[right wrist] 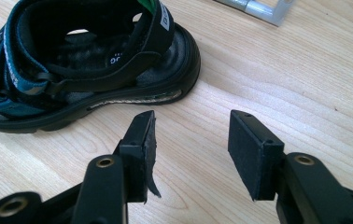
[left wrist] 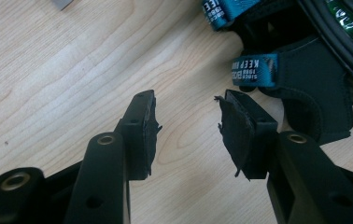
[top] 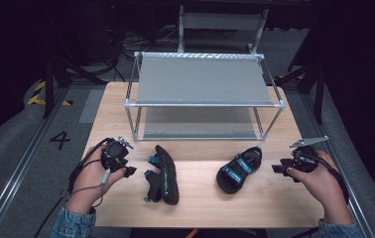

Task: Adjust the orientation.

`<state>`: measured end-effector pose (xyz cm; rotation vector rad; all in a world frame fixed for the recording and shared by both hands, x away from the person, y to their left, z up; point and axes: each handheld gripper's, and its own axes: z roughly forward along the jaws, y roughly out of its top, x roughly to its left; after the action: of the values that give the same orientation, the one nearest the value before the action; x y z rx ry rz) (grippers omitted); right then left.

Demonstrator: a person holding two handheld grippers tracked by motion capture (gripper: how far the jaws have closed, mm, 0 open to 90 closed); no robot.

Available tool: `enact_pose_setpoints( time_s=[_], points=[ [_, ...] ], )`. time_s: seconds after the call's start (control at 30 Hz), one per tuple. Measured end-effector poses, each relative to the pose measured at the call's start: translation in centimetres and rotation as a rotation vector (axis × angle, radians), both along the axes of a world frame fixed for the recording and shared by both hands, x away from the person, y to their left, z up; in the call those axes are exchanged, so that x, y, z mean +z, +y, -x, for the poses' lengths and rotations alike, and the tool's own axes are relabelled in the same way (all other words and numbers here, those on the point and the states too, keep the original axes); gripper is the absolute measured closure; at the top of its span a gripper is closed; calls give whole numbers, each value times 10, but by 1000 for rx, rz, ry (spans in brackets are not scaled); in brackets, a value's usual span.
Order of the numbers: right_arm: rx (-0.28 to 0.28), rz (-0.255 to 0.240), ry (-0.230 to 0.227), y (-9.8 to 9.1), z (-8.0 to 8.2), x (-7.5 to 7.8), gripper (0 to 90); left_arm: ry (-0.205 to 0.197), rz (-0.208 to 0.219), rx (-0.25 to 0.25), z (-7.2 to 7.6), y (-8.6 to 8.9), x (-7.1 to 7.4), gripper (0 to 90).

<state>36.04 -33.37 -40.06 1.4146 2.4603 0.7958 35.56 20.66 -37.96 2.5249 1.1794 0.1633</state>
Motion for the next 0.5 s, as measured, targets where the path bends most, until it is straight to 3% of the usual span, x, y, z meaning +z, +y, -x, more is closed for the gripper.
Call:
enact_pose_setpoints(
  time_s=[0.27, 0.47, 0.5],
  points=[
    [-4, 2, 3, -1, 2, -1, 525, 3, 11, -54, 2, -13, 5, 565],
    [-15, 7, 6, -4, 7, -3, 525, -2, 46, -106, 4, -28, 11, 683],
    [-19, 5, 7, -5, 8, -3, 525, 12, 64, -149, 3, -34, 10, 710]
  ],
)
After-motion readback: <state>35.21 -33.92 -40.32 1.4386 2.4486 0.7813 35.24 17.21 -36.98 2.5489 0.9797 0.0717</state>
